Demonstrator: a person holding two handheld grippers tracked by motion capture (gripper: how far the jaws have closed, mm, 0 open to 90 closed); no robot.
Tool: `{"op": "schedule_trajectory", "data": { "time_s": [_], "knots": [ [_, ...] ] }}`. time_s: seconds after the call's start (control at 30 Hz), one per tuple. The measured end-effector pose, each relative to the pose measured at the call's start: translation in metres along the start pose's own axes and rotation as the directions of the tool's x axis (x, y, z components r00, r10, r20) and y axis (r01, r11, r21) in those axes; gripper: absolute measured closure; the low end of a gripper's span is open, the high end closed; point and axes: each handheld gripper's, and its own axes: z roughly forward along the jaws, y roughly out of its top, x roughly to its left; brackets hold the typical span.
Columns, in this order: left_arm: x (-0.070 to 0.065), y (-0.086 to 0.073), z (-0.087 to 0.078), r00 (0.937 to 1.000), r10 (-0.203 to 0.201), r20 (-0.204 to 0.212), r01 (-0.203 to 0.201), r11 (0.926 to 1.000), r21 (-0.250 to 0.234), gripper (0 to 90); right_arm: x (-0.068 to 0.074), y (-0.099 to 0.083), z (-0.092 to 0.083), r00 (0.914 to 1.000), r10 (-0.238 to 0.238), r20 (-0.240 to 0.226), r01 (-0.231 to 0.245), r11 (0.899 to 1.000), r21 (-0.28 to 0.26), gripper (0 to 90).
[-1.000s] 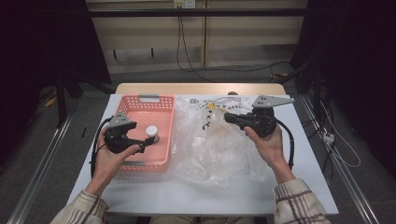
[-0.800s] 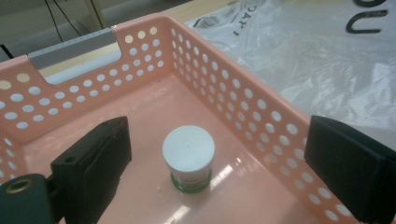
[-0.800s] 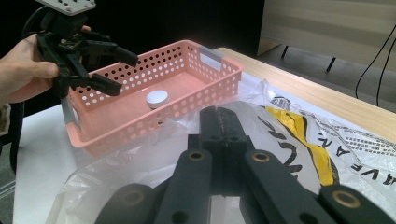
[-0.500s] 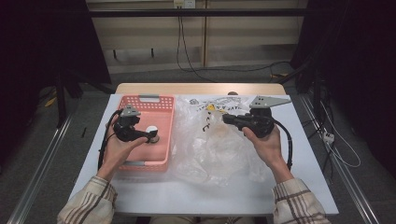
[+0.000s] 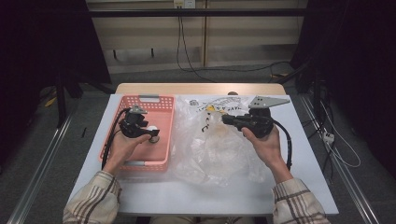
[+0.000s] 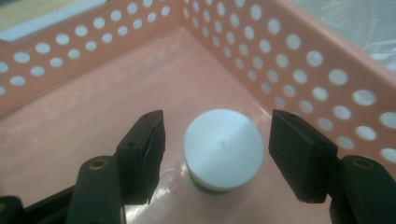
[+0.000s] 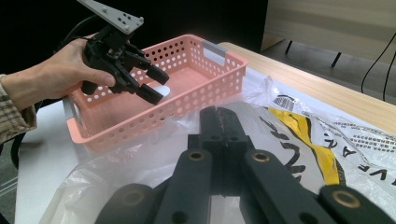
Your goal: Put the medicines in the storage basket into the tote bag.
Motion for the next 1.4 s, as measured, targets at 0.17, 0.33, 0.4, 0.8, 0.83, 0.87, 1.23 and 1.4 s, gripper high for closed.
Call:
{"op": "schedule_trajectory", "data": {
  "time_s": [0.17, 0.33, 0.4, 0.8, 0.83, 0.87, 1.23, 1.4],
  "knots": [
    [-0.003, -0.001, 0.004, 0.9995, 0.022, -0.021, -0.021, 0.9988, 0.043, 44.0, 0.000, 0.000, 0.000, 1.0000, 0.005, -0.001, -0.005, 1.000, 0.000, 90.0],
    [0.000, -0.002, 0.007, 0.9999, 0.006, 0.011, -0.006, 0.9987, 0.051, 50.1, 0.000, 0.000, 0.001, 1.0000, 0.006, -0.002, -0.006, 1.000, 0.002, 90.0],
    [0.000, -0.001, 0.007, 0.9998, 0.017, 0.008, -0.018, 0.9981, 0.059, 50.3, 0.000, -0.001, 0.002, 1.0000, 0.005, -0.003, -0.005, 1.000, 0.004, 90.0],
    [0.000, 0.000, 0.000, 0.9998, -0.006, -0.020, 0.006, 0.9999, 0.016, 50.9, -0.001, -0.001, 0.001, 1.0000, 0.008, -0.005, -0.008, 1.000, 0.008, 90.0],
    [-0.002, 0.001, -0.002, 0.9993, -0.008, -0.037, 0.008, 1.0000, 0.001, 50.9, -0.001, -0.001, 0.001, 0.9999, 0.009, -0.007, -0.009, 1.000, 0.008, 90.0],
    [-0.001, 0.002, -0.004, 0.9997, -0.003, -0.025, 0.003, 1.0000, -0.009, 50.9, -0.001, -0.001, 0.002, 0.9999, 0.008, -0.006, -0.008, 1.000, 0.010, 90.0],
    [-0.013, 0.007, -0.035, 0.9985, 0.055, 0.009, -0.053, 0.9860, -0.158, 50.9, -0.001, -0.001, 0.001, 1.0000, 0.008, 0.001, -0.008, 1.000, 0.009, 90.0],
    [-0.019, 0.007, -0.050, 0.9987, 0.012, 0.049, 0.000, 0.9739, -0.227, 51.0, -0.001, -0.002, 0.002, 1.0000, 0.010, -0.001, -0.010, 1.000, 0.013, 90.0]
  ]
}}
